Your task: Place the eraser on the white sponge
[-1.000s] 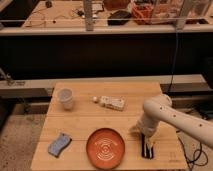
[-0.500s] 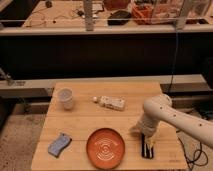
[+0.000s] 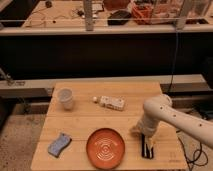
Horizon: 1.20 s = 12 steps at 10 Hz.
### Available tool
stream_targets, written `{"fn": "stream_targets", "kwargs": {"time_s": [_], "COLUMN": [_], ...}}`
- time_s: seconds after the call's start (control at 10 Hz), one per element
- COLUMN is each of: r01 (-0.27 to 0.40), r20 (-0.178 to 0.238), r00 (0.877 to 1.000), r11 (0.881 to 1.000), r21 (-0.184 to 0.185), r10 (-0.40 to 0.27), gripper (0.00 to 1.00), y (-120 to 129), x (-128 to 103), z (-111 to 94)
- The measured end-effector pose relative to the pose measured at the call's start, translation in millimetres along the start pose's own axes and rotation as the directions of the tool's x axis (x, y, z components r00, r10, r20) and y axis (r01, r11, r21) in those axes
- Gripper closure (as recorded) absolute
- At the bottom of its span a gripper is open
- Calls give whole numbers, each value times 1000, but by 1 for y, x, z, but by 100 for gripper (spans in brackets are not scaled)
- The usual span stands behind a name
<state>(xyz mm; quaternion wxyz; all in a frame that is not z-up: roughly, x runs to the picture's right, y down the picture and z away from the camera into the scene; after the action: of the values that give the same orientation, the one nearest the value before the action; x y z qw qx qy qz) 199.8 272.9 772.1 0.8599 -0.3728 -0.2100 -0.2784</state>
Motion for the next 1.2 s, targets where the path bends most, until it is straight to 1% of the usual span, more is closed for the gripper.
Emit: {"fn": "stream_targets", "kwargs": {"time_s": [1.2], "r01": [-14], "r20": [9], "r00": [1000], "r11": [1000], "r21": [-10], "r10": [14], "gripper": [20], "y": [0], "x": [3], "z": [3]}}
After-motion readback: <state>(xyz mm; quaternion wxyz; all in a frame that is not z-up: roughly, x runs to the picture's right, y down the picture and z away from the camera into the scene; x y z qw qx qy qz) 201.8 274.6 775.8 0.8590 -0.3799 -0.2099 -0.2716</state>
